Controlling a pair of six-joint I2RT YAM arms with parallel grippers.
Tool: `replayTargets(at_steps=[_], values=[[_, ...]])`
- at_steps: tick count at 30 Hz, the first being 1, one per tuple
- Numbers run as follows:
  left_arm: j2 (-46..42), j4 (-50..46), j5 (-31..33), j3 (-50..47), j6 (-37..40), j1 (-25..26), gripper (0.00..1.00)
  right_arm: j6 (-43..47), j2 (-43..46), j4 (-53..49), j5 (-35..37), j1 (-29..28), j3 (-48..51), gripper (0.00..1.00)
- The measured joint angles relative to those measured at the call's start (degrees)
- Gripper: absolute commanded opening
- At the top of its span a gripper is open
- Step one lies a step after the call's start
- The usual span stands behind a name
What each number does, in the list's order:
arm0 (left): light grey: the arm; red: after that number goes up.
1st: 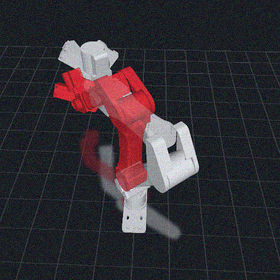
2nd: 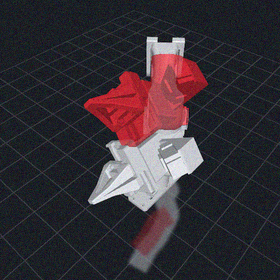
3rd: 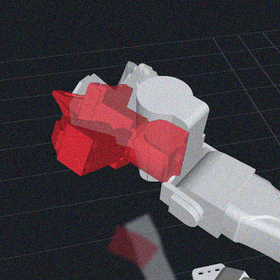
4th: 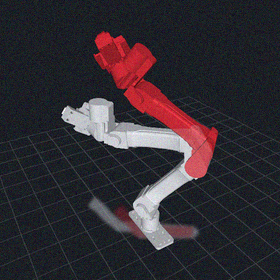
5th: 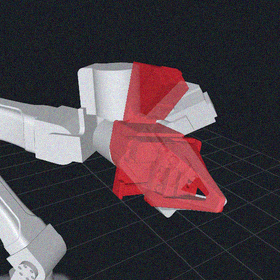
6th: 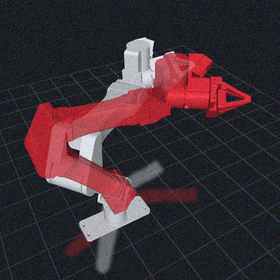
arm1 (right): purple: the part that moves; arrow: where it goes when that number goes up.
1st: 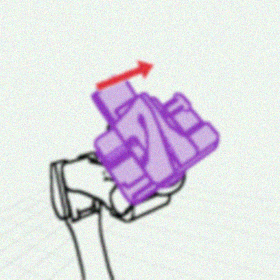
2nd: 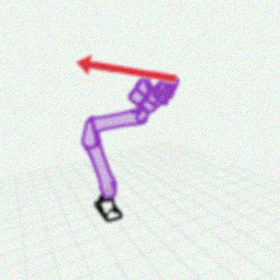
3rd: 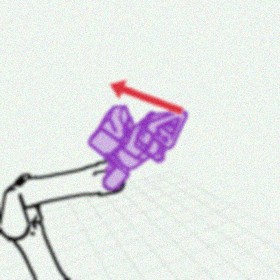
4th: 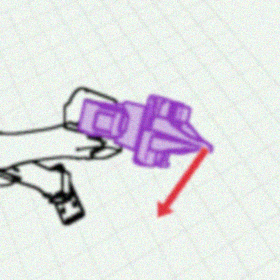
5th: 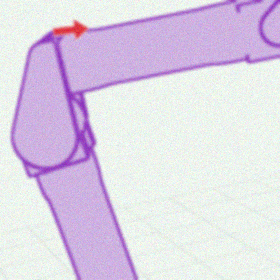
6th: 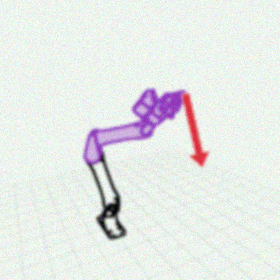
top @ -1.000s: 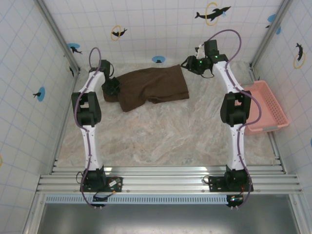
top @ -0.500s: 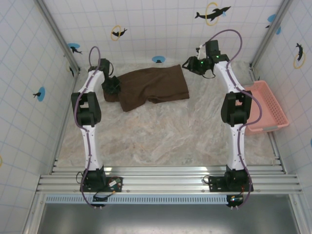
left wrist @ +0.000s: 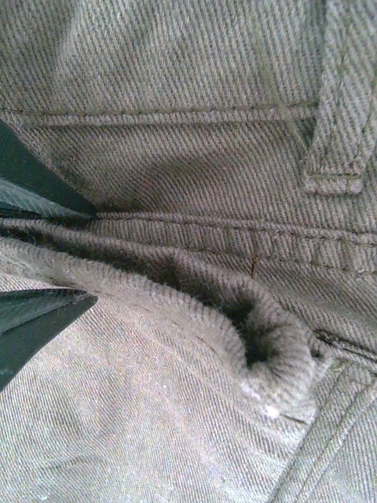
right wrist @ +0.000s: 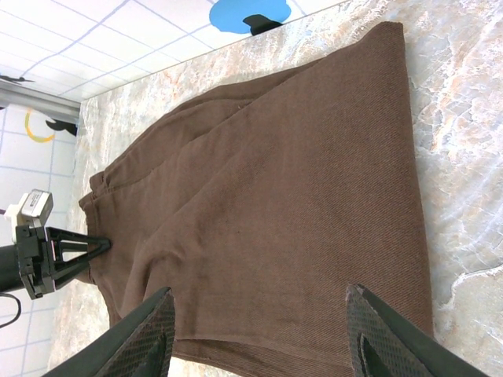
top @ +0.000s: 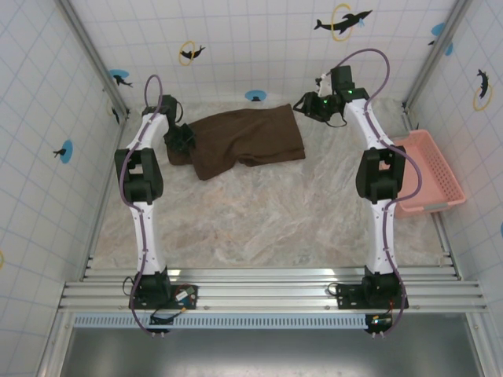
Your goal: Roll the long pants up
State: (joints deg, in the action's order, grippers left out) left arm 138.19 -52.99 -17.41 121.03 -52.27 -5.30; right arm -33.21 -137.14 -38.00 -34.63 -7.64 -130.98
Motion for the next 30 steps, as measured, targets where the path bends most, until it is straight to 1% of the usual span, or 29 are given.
replayTargets(at_steps=[8, 17, 23, 25, 27, 30], values=[[0.0, -0.3, -0.1, 0.9, -0.2, 0.0, 0.26, 0.0, -0.1, 0.0, -0.1, 0.0, 0.9, 0.59], [0.0, -0.3, -0.7, 7.8, -0.7, 0.0, 0.25, -0.3, -0.5, 0.0, -0.3, -0.2, 0.9, 0.59], [0.0, -0.8, -1.2, 8.9, -0.7, 0.0, 0.26, -0.7, -1.3, 0.0, -0.5, -0.2, 0.9, 0.59], [0.0, -1.2, -1.2, 8.9, -0.6, 0.0, 0.29, -0.7, -1.4, 0.1, -0.6, -0.2, 0.9, 0.59], [0.0, -1.6, -1.2, 8.9, -0.4, 0.0, 0.40, -0.8, -1.5, 0.1, -0.7, -0.2, 0.9, 0.59], [0.0, -2.0, -0.9, 8.8, -0.3, 0.1, 0.53, -0.9, -1.7, 0.1, -0.7, -0.2, 0.9, 0.59]])
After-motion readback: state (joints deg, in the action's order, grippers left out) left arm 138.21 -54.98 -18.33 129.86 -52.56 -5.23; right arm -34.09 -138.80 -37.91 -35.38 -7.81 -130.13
